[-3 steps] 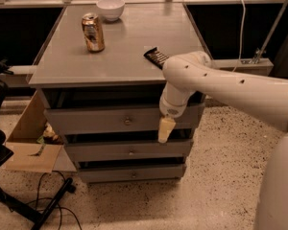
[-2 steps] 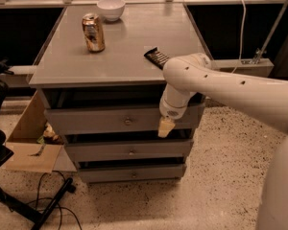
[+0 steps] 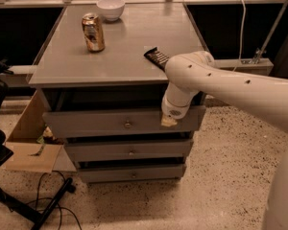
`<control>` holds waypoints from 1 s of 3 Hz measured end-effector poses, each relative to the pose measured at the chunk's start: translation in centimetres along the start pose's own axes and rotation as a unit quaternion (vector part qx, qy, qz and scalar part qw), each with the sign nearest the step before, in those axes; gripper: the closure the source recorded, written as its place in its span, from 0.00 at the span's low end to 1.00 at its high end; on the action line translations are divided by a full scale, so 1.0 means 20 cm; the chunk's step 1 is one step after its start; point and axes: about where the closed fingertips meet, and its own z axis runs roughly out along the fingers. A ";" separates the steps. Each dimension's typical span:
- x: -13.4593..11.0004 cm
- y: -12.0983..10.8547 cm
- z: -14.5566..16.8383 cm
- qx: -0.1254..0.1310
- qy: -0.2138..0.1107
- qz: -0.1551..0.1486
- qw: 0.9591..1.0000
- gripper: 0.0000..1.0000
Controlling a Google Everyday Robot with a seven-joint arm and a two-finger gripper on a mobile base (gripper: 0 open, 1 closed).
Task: Open top drawer
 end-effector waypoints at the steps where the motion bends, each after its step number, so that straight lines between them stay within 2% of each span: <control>1: 0.00 0.00 -0.02 0.000 0.000 0.000 1.000 1.00; 3: 0.00 0.03 -0.06 -0.007 -0.001 -0.004 1.000 1.00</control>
Offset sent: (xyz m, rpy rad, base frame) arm -0.3442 -0.2001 0.0194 -0.1182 0.5351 -0.1329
